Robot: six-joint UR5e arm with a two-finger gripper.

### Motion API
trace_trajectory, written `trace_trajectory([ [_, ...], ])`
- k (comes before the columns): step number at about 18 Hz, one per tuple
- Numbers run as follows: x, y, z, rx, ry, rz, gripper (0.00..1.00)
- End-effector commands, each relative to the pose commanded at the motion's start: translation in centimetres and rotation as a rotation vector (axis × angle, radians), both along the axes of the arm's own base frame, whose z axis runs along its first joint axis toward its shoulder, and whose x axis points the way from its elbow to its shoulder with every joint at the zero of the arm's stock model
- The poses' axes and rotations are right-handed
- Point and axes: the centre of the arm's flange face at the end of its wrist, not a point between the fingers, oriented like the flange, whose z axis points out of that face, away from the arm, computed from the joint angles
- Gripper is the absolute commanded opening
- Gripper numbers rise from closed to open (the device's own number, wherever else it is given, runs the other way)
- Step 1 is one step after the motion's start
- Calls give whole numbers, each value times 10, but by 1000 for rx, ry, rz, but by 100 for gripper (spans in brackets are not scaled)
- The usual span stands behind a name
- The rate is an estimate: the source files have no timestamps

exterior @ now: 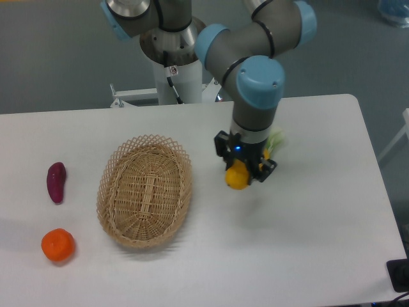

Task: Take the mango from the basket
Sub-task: 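Lift the held mango out of the basket and carry it toward the bok choy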

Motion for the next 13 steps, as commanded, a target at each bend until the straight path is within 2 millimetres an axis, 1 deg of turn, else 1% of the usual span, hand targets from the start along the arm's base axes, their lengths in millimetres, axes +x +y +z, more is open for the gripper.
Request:
trace_trajectory([
  [4,-22,-24,-4,-7,2,-44,18],
  [6,-29,-30,-9,-9,3,-53,18],
  [9,-36,-33,-11,-7,6,-52,18],
  [13,-36,-33,-12,-8,5,-53,18],
])
